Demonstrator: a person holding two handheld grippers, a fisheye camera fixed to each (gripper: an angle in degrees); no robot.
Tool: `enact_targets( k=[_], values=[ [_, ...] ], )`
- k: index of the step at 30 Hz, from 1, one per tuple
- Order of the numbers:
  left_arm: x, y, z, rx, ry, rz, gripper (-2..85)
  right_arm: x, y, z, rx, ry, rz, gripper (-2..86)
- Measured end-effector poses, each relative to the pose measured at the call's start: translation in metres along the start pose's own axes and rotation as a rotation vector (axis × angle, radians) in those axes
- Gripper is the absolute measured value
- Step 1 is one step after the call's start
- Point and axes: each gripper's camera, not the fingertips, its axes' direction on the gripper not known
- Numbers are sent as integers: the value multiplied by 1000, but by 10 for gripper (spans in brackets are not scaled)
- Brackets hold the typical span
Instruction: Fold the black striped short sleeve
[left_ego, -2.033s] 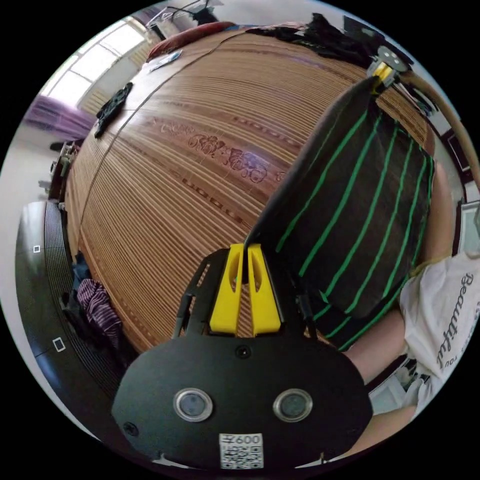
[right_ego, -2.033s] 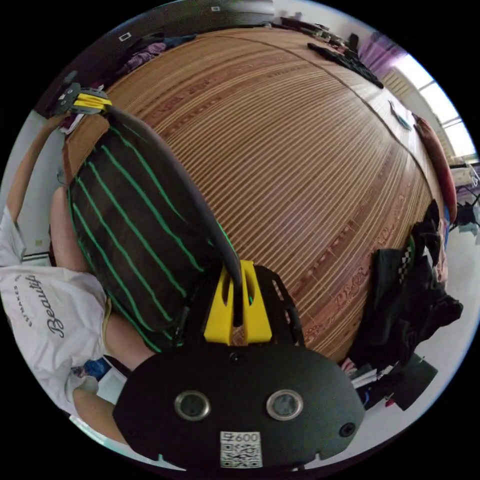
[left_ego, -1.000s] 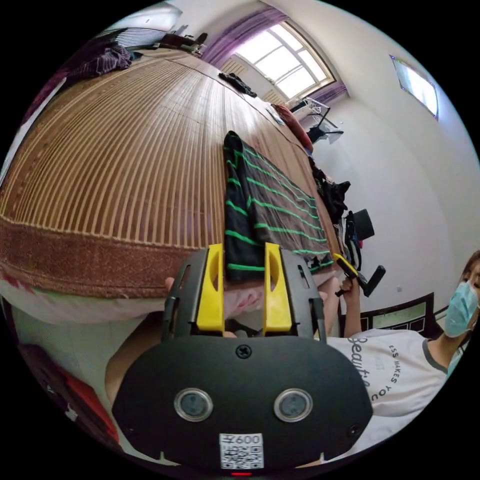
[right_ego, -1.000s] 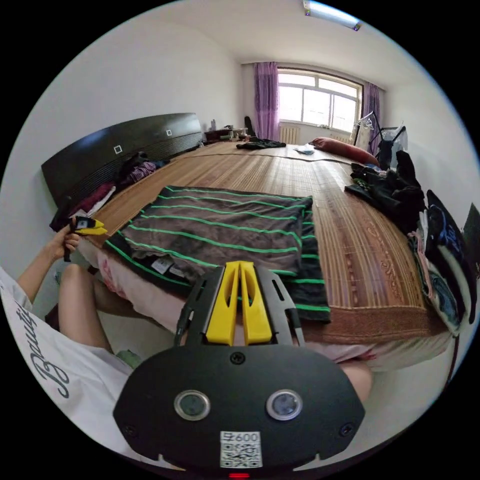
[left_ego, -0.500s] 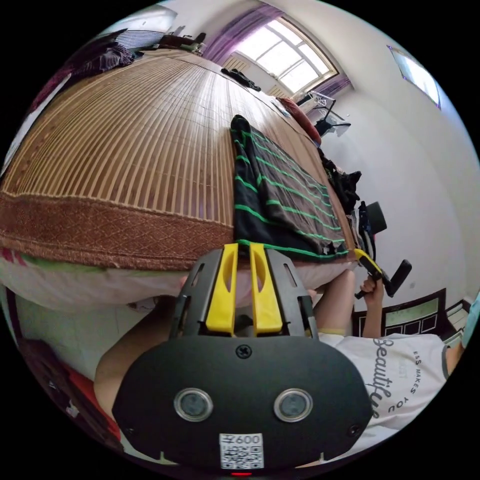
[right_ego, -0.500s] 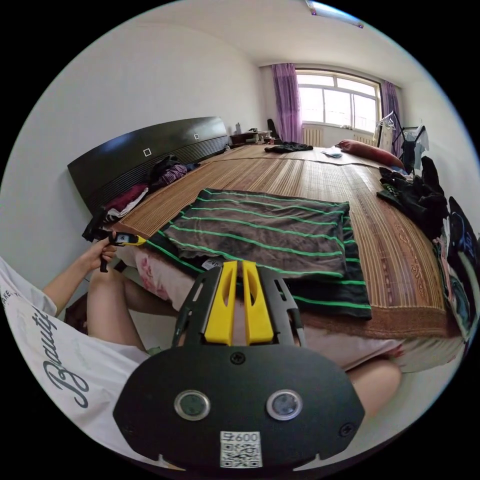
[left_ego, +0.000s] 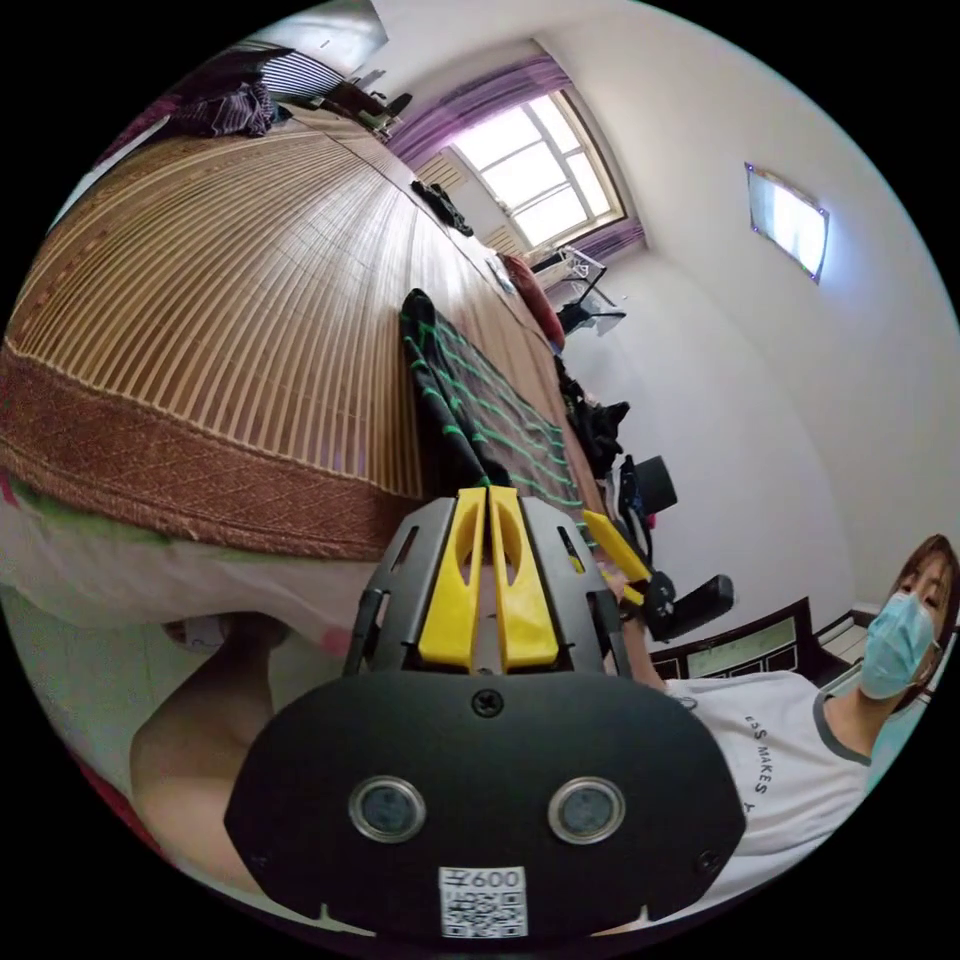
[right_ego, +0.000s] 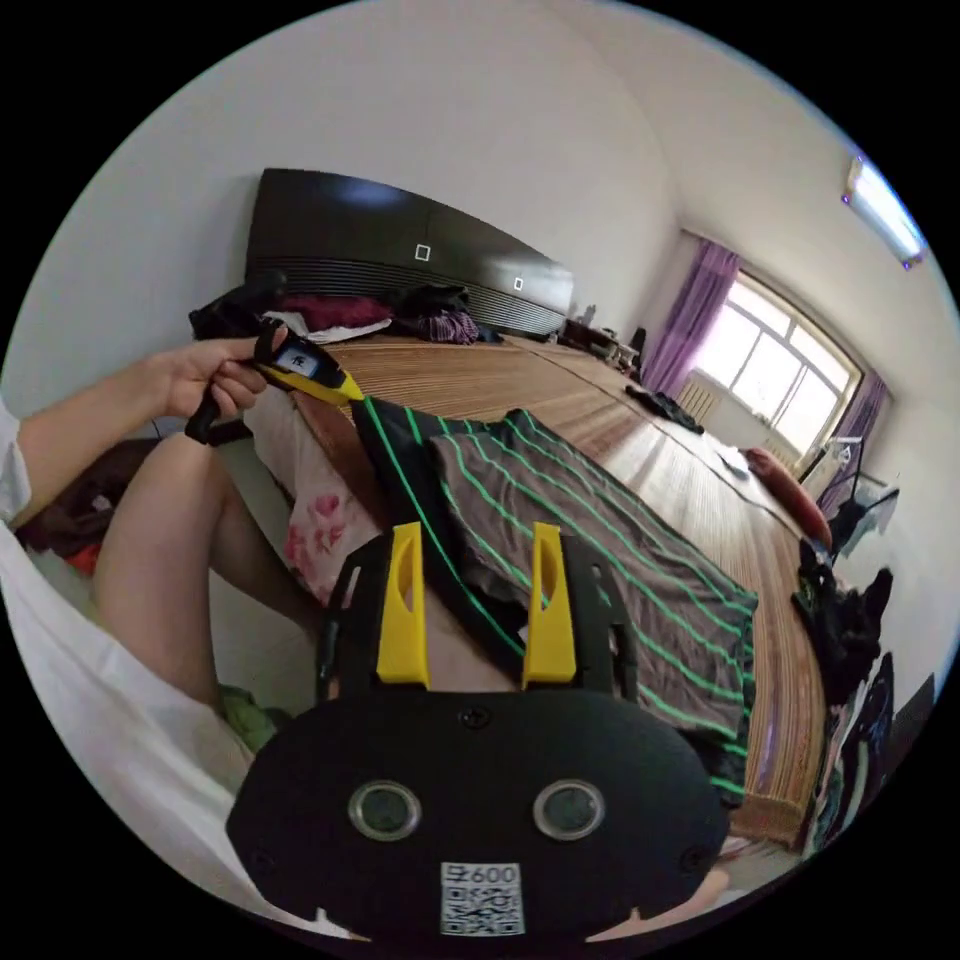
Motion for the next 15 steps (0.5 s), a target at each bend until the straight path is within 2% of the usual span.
enact_targets(
  k=[4, 6, 9, 15],
  values=[
    [-2, -2, -11, 14, 53, -23, 5, -55, 3, 69, 9, 22, -75, 169],
    [-6, -1, -18, 19, 54, -37, 5, -73, 9, 120, -52, 123, -71, 163],
    [-16, 2, -28, 32, 98, -62, 5, -77, 24, 170, -115, 220, -66, 141],
    [-25, 7, -44, 32, 105, -65, 6, -65, 66, 231, -222, 196, -40, 75]
  ],
)
